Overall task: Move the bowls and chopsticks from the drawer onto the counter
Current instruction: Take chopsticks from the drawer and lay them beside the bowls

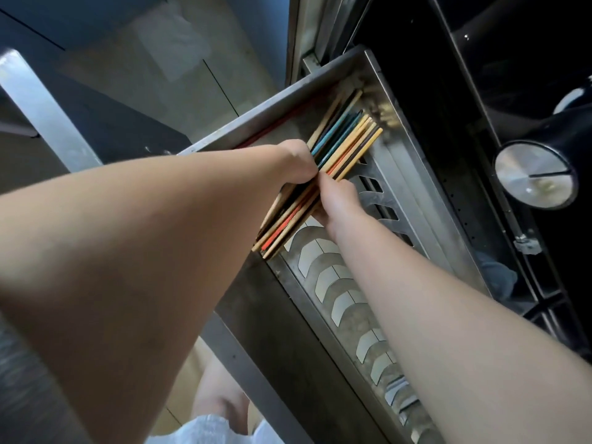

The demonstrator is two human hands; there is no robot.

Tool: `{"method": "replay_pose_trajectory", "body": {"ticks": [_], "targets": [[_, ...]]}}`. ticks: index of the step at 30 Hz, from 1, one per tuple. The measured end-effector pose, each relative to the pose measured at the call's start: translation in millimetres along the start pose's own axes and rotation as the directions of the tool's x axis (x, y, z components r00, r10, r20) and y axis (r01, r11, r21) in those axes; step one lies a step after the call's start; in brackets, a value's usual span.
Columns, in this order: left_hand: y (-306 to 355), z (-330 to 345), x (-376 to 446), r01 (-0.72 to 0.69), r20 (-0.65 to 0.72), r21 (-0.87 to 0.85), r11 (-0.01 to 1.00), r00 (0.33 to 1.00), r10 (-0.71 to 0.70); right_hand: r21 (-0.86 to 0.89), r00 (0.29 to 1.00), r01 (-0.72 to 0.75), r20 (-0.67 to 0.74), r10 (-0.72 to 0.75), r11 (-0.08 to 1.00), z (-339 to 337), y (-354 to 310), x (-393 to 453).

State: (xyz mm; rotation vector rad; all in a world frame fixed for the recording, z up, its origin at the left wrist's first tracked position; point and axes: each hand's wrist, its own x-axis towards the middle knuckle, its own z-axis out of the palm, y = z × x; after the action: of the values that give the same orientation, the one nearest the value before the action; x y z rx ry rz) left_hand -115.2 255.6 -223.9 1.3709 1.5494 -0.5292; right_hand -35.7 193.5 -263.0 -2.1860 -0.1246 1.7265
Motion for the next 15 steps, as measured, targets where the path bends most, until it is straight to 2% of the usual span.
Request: {"method": "replay_pose_trajectory", "body": {"ticks": [5, 9, 12, 15], "targets": [[2.9, 0.2, -3.8, 0.017, 0.039, -0.041, 0.999, 0.999, -0.016, 0.083, 0.999, -0.012, 0.046, 0.008, 0.996, -7.1, 2.9, 4.3], [2.7, -3.1, -6.7, 0.034, 0.071, -0.172, 0.985, 0.997, -0.022, 0.097, 0.998, -0.022, 0.066, 0.015, 0.995, -11.5, 2.4, 5.1], [3.8, -1.5, -9.0, 0.052, 0.087, -0.270, 0.962, 0.996, -0.029, 0.173, 0.997, -0.025, 0.081, 0.011, 0.985, -17.8, 1.2, 4.8], [6.0, 1.6, -12.6, 0.060, 0.068, -0.292, 0.955, 0.997, -0.041, 0.180, 0.997, -0.022, 0.083, 0.008, 0.983, -19.2, 2.0, 0.8]]}}
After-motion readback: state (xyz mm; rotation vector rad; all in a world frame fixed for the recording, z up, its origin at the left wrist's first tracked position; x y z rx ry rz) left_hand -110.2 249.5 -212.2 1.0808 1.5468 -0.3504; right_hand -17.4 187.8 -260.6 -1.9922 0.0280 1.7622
